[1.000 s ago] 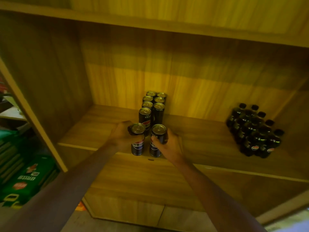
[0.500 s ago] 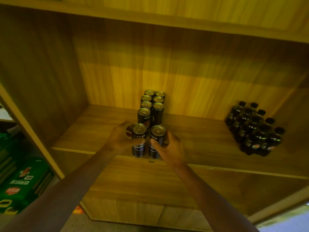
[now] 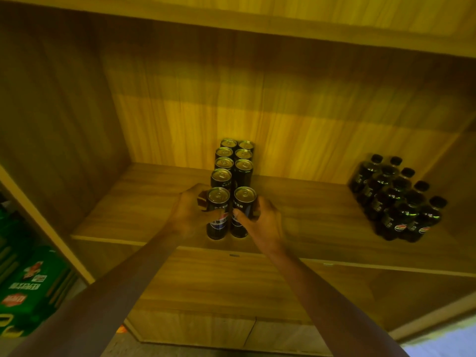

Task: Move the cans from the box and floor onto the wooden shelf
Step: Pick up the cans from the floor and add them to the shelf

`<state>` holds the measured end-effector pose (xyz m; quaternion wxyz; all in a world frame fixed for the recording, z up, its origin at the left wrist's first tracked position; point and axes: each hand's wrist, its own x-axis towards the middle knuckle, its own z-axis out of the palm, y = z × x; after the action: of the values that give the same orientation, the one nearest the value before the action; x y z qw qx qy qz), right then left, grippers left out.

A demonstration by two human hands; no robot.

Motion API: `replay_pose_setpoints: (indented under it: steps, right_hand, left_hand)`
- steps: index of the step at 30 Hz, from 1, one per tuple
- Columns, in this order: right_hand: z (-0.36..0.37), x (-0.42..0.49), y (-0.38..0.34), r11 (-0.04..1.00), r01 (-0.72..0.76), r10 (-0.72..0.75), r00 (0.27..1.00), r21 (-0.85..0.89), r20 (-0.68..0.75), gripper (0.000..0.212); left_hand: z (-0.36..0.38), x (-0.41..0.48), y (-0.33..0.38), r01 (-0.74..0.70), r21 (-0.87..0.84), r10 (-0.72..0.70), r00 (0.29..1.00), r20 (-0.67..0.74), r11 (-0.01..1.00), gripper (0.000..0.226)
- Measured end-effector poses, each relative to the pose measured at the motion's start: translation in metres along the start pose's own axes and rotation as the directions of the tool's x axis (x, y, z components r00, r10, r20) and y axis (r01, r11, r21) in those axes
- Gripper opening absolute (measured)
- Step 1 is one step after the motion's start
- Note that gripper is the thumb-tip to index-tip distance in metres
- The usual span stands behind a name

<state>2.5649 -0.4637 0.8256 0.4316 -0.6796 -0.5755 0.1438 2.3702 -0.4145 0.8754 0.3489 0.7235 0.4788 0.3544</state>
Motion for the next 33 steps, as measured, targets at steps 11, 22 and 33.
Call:
replay_pose_setpoints:
  steps: [11, 22, 33]
  right_hand:
    - [0.011, 0.046, 0.002, 1.000, 0.016, -0.016, 1.000, -0.016, -0.022, 0.053]
    - [0.015, 0.058, 0.006, 0.998, 0.055, -0.055, 0.998, 0.029, -0.015, 0.051]
    - [0.011, 0.058, 0.001, 0.997, 0.037, -0.032, 0.996, -0.066, 0.080, 0.055]
  left_hand:
    - [0.006, 0.019, -0.004, 0.004, 0.010, -0.004, 1.000, -0.007, 1.000, 0.057]
    - [0.005, 0.021, -0.003, -0.009, 0.048, 0.009, 1.000, -0.002, 0.999, 0.058]
    - [0.004, 0.022, -0.009, 0.021, 0.048, -0.023, 0.999, 0.042, 0.999, 0.061]
